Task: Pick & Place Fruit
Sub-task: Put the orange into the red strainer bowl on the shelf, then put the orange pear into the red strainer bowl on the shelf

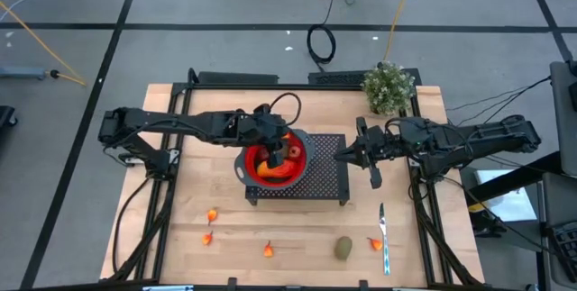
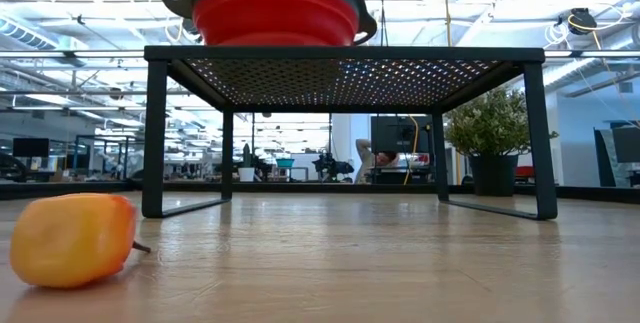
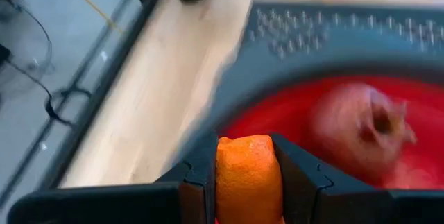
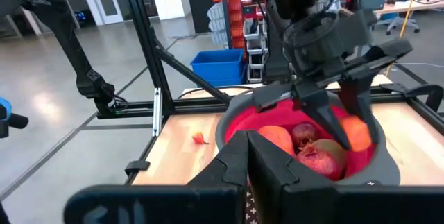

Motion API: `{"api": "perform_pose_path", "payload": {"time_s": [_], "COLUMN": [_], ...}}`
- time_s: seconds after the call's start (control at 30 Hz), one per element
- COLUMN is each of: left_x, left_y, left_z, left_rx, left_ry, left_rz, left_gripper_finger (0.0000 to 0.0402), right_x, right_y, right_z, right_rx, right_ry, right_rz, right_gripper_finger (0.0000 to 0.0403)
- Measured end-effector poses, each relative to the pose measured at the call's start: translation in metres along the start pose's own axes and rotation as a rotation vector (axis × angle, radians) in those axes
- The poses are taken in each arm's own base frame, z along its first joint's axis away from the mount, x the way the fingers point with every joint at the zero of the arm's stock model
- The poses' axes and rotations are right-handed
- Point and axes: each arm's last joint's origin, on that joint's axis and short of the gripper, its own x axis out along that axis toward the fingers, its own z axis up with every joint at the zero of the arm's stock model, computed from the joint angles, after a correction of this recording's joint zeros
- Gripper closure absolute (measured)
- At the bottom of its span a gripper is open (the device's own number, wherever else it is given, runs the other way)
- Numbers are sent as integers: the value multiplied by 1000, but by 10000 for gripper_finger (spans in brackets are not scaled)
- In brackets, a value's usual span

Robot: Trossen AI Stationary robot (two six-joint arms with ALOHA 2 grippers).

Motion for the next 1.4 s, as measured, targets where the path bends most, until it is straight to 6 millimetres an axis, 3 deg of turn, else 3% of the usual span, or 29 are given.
{"api": "perform_pose_path", "payload": {"time_s": [0.93,1.4], "left_x": [-1,-6], "left_y": [-3,0], "left_z": [-1,0], "left_rx": [-125,-142], "left_ry": [11,-6], "left_rz": [-33,-19], "left_gripper_finger": [296,184], "right_x": [0,0], "right_y": [0,0], "right_z": [0,0], "right_rx": [-53,-52], "right_ry": [1,1], "right_rz": [2,3], "right_gripper_finger": [402,401]}}
